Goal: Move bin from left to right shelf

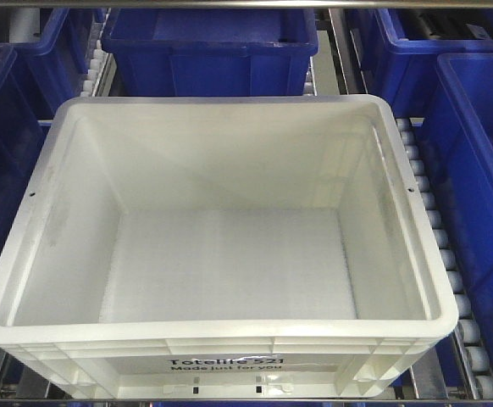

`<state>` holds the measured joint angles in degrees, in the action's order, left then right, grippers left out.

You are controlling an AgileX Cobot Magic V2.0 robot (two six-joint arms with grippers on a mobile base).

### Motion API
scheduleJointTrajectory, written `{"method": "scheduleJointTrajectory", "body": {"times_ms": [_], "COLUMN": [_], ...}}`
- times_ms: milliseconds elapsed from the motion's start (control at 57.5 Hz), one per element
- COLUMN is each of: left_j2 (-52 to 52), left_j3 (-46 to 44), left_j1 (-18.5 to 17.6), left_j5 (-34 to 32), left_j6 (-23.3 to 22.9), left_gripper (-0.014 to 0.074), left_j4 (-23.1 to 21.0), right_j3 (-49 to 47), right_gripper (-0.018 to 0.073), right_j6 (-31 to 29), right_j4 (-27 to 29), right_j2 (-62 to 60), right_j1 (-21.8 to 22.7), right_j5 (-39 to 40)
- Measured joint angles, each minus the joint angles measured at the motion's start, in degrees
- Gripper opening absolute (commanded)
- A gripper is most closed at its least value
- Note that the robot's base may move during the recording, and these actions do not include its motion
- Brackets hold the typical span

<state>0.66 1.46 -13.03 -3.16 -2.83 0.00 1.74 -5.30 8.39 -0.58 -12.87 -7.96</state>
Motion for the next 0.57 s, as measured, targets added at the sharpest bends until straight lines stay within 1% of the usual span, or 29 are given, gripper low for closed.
{"method": "scheduleJointTrajectory", "body": {"times_ms": [574], "left_j2": [0.00], "left_j3": [0.00], "left_j1": [0.00], "left_j5": [0.00], "left_j6": [0.00], "left_gripper": [-0.0006], "left_j4": [0.00], "right_j3": [0.00], "right_gripper": [-0.0008], "right_j6": [0.00], "right_j4": [0.00], "right_j2": [0.00], "right_j1": [0.00], "right_j5": [-0.16]}}
